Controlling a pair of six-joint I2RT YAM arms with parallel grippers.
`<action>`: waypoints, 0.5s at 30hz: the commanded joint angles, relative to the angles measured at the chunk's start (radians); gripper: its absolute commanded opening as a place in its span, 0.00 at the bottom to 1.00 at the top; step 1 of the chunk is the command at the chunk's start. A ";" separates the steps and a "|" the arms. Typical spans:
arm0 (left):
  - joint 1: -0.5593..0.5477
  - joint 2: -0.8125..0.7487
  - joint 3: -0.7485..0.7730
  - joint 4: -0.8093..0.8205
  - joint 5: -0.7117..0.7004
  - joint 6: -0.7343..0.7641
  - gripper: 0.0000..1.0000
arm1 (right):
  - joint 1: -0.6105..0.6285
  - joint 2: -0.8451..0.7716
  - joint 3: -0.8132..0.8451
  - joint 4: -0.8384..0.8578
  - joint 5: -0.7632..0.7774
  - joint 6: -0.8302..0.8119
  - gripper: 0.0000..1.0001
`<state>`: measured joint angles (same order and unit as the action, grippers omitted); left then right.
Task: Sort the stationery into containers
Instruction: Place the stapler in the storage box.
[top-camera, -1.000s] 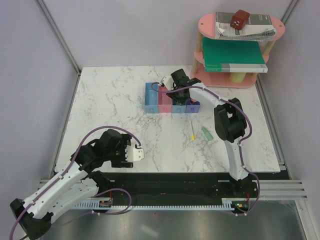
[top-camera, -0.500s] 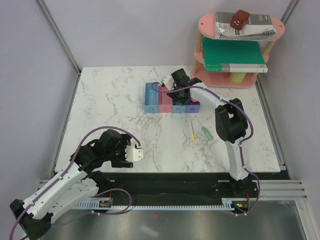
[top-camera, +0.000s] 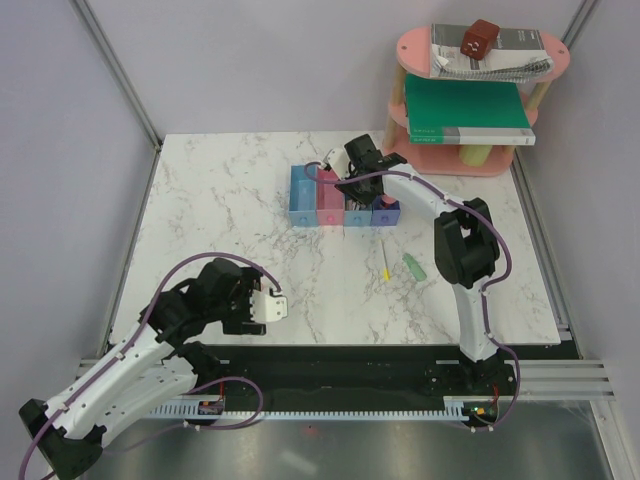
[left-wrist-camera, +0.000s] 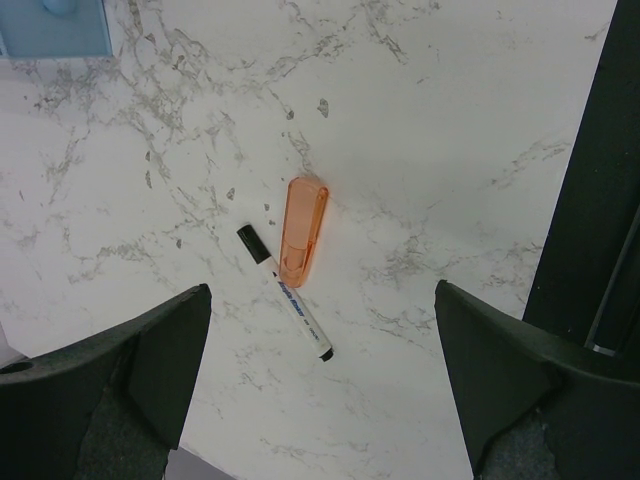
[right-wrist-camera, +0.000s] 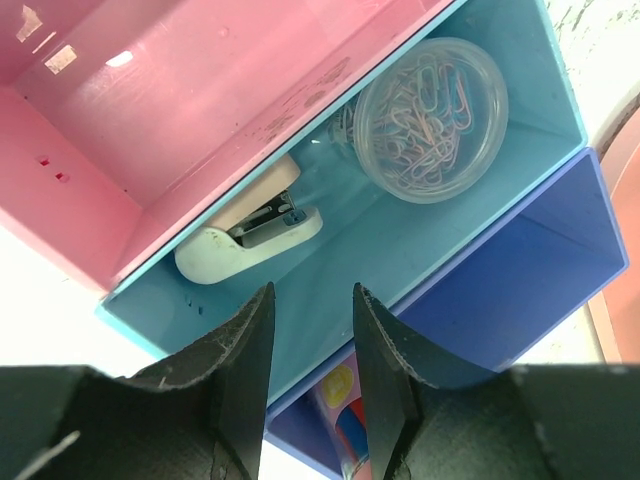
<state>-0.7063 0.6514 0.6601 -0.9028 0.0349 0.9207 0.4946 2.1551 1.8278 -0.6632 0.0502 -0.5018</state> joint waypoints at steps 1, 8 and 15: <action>0.005 -0.003 0.050 0.027 0.002 0.018 1.00 | -0.002 -0.070 0.045 -0.027 0.017 0.000 0.45; 0.007 0.037 0.114 0.033 0.003 -0.048 1.00 | 0.004 -0.175 0.126 -0.101 -0.042 0.011 0.47; 0.007 0.172 0.257 0.012 -0.082 -0.069 1.00 | 0.009 -0.389 -0.025 -0.167 -0.137 0.016 0.69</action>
<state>-0.7063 0.7597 0.8097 -0.9043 0.0010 0.8894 0.4984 1.9141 1.8767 -0.7811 -0.0143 -0.4950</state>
